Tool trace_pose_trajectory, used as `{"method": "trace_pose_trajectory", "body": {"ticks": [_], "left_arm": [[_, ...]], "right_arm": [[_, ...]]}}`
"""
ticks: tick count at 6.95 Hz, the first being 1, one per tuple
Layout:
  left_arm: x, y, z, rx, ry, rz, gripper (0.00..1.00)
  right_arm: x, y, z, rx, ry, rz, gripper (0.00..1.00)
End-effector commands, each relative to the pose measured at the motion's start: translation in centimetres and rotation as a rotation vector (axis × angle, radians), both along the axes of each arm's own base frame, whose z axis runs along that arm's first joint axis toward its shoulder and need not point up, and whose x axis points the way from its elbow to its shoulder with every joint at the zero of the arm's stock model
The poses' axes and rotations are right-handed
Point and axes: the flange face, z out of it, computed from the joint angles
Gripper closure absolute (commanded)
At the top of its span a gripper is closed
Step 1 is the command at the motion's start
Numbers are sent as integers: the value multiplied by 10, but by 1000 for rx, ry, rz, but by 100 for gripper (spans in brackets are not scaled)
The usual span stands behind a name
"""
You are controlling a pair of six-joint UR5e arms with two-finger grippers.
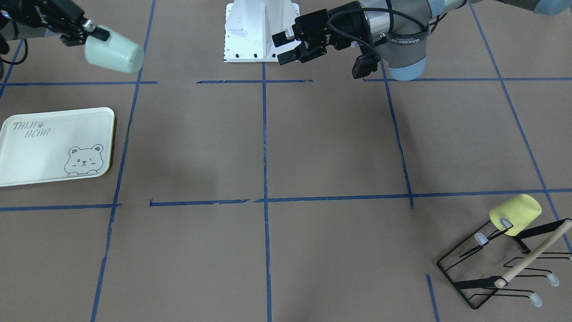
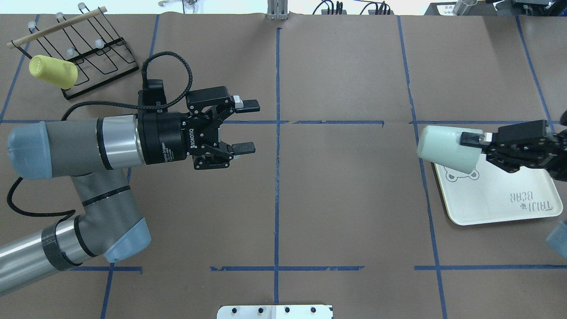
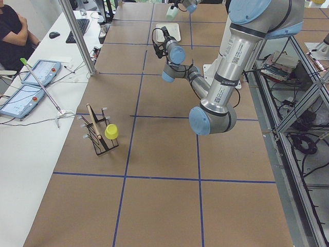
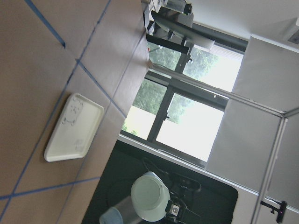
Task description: Left arm grabs green cup and hands to right arm on tray
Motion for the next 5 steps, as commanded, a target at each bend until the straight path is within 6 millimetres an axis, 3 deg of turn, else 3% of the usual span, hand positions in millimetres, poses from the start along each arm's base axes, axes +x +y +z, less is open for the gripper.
{"method": "trace_pose_trajectory", "body": {"ticks": [1, 2, 3, 4, 5], "left_arm": [[7, -41, 24, 17, -379, -114, 0], [8, -45, 38, 94, -579, -134, 0], [5, -45, 45, 143, -756, -122, 0], [-17, -45, 37, 160, -929, -100, 0], [-41, -31, 27, 188, -1095, -52, 0]], "right_arm": [[58, -29, 56, -54, 409, 10, 98], [72, -28, 87, -20, 574, 2, 100], [65, -32, 119, -10, 749, -75, 100], [60, -41, 143, 20, 902, -168, 100], [38, -57, 146, -43, 970, -278, 100]]}}
